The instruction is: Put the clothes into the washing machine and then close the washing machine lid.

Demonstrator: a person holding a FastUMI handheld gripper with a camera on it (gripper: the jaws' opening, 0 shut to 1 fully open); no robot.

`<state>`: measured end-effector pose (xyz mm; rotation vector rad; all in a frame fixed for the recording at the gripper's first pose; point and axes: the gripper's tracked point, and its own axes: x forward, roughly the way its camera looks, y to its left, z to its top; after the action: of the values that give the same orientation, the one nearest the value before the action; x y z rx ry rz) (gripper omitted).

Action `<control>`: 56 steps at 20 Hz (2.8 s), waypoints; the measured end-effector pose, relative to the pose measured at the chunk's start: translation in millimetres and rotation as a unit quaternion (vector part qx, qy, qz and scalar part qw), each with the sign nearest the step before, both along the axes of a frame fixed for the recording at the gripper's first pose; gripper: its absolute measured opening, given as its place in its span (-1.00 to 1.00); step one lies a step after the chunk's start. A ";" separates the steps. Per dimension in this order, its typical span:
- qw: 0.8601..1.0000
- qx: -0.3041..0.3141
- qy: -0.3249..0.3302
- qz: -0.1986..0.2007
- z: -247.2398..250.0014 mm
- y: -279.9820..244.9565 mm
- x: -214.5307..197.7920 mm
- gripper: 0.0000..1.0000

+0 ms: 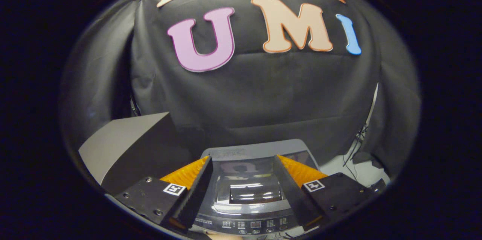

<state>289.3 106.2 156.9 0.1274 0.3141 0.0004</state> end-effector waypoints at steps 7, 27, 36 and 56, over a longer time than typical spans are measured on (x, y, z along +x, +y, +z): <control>0.994 -0.017 -0.111 -0.017 42.3 -54.6 -73.3 0.95; 0.968 -0.022 -0.240 -0.068 -79.2 -138.5 -298.8 0.93; 0.981 -0.021 -0.189 -0.047 -137.5 -112.4 -303.6 0.94; 0.987 -0.025 -0.156 0.008 -157.3 -92.6 -299.3 0.94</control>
<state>-10.0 13.6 -0.4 0.0731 0.0025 0.0280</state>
